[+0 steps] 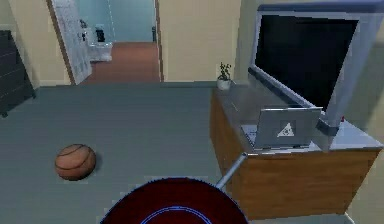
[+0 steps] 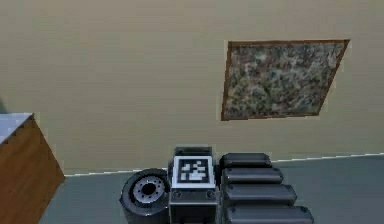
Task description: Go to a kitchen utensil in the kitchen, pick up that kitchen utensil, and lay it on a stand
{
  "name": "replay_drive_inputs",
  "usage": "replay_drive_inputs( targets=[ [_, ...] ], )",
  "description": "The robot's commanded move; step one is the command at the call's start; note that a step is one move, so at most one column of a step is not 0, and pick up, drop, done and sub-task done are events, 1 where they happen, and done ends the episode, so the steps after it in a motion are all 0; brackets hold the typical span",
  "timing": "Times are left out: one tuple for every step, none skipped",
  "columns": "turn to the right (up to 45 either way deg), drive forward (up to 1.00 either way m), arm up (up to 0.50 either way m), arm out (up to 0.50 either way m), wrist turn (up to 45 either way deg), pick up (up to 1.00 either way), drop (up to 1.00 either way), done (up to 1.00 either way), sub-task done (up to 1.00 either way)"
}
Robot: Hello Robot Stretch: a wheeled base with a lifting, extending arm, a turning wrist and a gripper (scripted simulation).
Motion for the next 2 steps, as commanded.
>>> replay_drive_inputs(
  targets=[
    [-3.0,0.00,0.00,0.00,0.0,0.00,0.00,0.00,0.00],
    [0.0,1.00,0.00,0.00,0.0,0.00,0.00,0.00,0.00]
  ],
)
